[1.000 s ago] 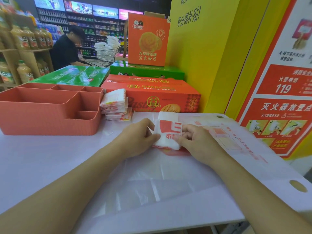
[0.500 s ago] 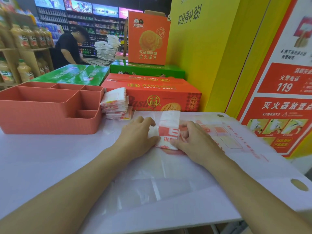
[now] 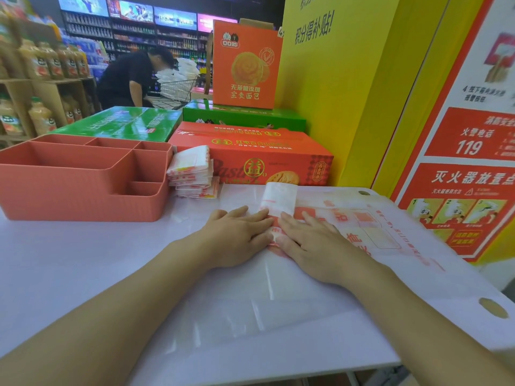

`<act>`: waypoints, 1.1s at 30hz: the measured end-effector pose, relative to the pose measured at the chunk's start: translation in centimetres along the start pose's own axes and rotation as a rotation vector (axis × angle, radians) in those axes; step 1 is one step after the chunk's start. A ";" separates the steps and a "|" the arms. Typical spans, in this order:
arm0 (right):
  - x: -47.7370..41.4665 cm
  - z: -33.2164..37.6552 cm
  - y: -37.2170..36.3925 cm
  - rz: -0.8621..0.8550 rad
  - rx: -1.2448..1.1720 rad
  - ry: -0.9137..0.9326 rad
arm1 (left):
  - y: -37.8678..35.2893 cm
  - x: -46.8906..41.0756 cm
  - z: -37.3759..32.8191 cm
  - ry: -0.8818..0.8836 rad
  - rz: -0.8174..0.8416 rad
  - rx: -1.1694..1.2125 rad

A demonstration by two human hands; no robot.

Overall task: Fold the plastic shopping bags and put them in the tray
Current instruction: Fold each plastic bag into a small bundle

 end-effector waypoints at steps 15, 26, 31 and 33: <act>1.1 0.1 1.8 -0.201 -0.151 0.117 | 1.4 0.6 0.4 -0.052 -0.098 0.104; 1.1 -0.2 3.2 -0.330 -0.387 0.084 | 2.5 0.3 1.6 -0.025 -0.207 0.314; 1.2 -0.8 3.0 -0.330 -0.464 0.045 | 2.5 0.2 1.9 0.009 -0.286 0.377; 1.1 -1.0 2.9 -0.332 -0.489 0.016 | 2.5 0.2 2.2 0.052 -0.310 0.415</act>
Point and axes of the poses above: each hand's wrist, its own x-axis away from the middle knuckle, its own y-axis out of the back of the hand, z = x × y, the point moved 6 cm from there along -x, towards the middle knuckle, and after that the axes turned 8 degrees about -z, right-handed, at the moved point
